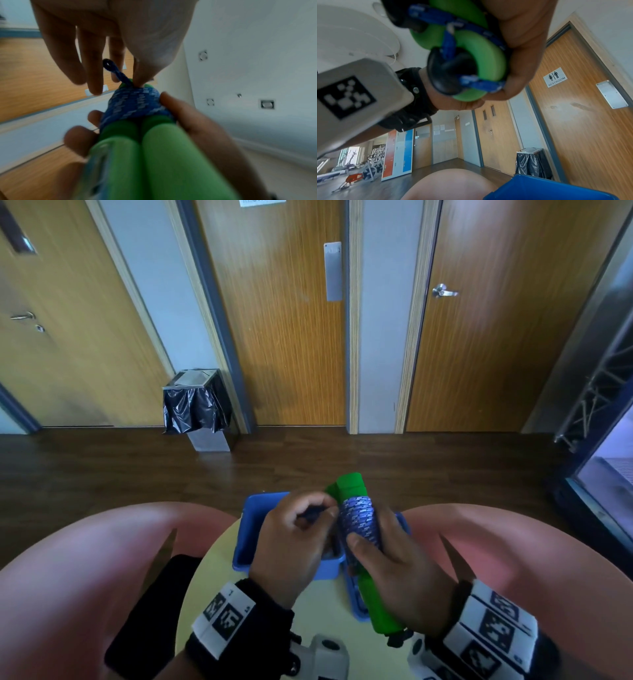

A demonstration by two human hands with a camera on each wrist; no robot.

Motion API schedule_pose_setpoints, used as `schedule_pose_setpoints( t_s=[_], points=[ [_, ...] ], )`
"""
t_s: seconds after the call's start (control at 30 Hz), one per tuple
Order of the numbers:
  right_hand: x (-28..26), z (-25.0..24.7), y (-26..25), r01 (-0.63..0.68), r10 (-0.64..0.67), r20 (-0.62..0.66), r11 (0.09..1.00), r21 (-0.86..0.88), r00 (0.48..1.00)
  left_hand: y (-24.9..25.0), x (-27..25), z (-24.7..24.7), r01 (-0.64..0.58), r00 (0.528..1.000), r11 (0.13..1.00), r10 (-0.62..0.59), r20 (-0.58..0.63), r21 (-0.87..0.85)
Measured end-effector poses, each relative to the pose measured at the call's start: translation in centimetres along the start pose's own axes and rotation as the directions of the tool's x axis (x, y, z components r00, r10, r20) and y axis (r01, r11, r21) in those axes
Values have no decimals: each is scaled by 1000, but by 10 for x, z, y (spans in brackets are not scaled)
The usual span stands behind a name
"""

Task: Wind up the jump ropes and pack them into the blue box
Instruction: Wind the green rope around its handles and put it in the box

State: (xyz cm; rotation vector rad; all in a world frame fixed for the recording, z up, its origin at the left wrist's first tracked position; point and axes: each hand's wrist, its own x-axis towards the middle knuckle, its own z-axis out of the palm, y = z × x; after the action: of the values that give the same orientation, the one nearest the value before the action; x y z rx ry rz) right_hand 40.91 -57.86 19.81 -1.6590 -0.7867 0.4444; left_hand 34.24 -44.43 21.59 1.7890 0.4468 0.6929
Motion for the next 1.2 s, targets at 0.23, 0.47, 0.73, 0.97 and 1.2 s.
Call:
schedule_pose_setpoints(
  t_s=[0.23,0.47,0.73,0.97,1.2],
  points=[
    [19,53,-12,31,-27,-104,999,45,994,-36,6,-37,-298,939,835,343,-13,462],
    [40,94,-26,-46,15,-124,967,-249,992,-32,24,-77,55,975,992,-28,220,-117],
    [57,133,-33,-77,25,-145,927,-367,989,-35,40,-113,173,966,961,-122,228,-216],
    [76,128,-39,-320,400,-37,782,535,916,-61,64,-147,-217,954,975,221,204,-39],
    [79,138,-45,-406,282,308,424,810,909,-50,87,-163,-383,915,924,377,144,16]
  ],
)
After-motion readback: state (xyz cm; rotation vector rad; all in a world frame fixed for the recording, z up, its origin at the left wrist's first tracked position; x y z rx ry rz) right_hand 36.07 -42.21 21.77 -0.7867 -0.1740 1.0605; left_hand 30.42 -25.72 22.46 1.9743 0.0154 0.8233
